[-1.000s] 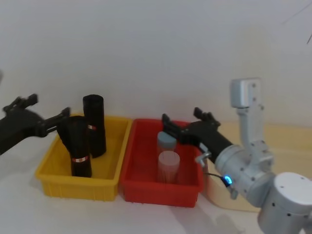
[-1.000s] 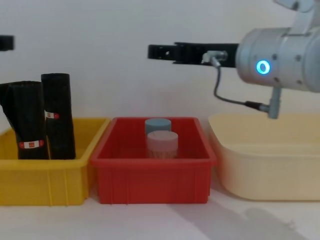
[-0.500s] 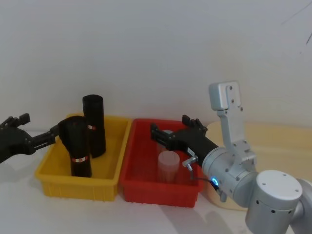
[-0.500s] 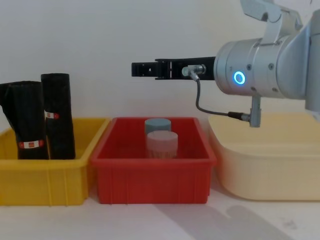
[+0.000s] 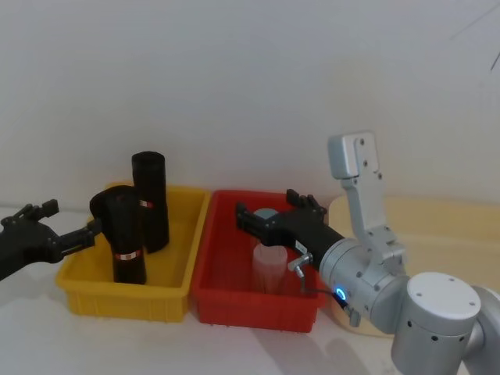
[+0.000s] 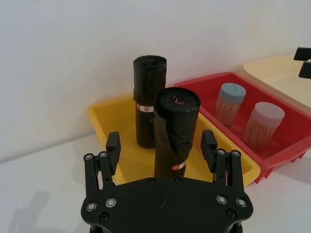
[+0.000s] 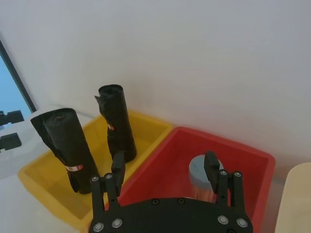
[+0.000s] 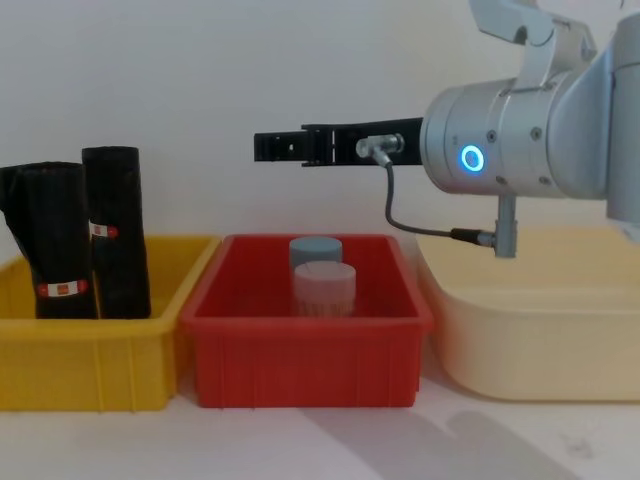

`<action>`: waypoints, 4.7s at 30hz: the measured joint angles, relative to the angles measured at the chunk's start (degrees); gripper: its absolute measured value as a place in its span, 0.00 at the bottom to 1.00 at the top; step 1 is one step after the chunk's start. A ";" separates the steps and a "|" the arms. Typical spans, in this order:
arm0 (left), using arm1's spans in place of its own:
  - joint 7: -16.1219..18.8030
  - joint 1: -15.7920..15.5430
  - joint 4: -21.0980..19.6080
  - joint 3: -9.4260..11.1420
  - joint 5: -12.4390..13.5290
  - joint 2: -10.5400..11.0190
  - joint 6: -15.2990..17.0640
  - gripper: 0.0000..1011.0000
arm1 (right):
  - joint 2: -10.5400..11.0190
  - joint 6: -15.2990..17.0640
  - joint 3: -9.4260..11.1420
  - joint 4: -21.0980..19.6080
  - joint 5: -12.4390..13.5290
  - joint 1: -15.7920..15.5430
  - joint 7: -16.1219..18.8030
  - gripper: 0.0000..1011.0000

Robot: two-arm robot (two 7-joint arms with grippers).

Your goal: Pick up the garbage bag with the one hand and transfer it to the other hand.

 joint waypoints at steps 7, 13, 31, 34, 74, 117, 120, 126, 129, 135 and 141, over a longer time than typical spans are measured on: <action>-0.74 -1.80 2.41 1.88 0.22 -0.07 -0.71 0.99 | 0.05 0.91 0.17 0.15 0.06 -0.13 0.63 0.99; -1.74 -3.73 4.22 3.60 0.27 -0.40 -1.07 0.99 | 0.08 1.58 0.49 0.33 0.11 -0.06 1.22 0.99; -2.39 -9.44 9.65 8.27 1.10 -2.17 -1.84 0.99 | -0.23 2.92 0.88 2.42 0.14 1.00 2.94 0.99; -2.48 -10.92 11.19 9.45 1.37 -2.70 -2.09 0.99 | -0.26 3.04 1.02 2.83 0.06 1.08 3.02 0.99; -3.81 -18.67 18.95 15.20 2.39 -6.66 -4.44 0.99 | -0.12 5.09 -0.37 10.89 -3.42 4.13 5.59 0.99; -3.89 -19.08 19.36 15.47 2.40 -6.86 -4.55 0.55 | 0.14 5.20 -0.27 13.43 -5.18 4.13 7.06 0.66; -3.89 -19.07 19.36 15.47 2.40 -6.86 -4.55 0.52 | 0.14 5.23 -0.25 13.46 -5.19 4.11 7.11 0.66; -3.89 -19.07 19.35 15.47 2.40 -6.86 -4.55 0.48 | 0.15 5.26 -0.23 13.49 -5.19 4.09 7.14 0.66; -3.89 -19.08 19.35 15.47 2.40 -6.86 -4.55 0.47 | 0.15 5.27 -0.22 13.50 -5.19 4.07 7.16 0.66; -3.87 -19.47 19.25 15.74 2.63 -6.73 -4.81 0.45 | 0.14 5.05 -0.06 13.17 -5.24 4.04 7.25 0.66; -4.33 -21.19 18.44 16.31 3.47 -6.28 -5.72 0.45 | 0.20 3.81 0.72 11.27 -5.25 4.06 7.27 0.66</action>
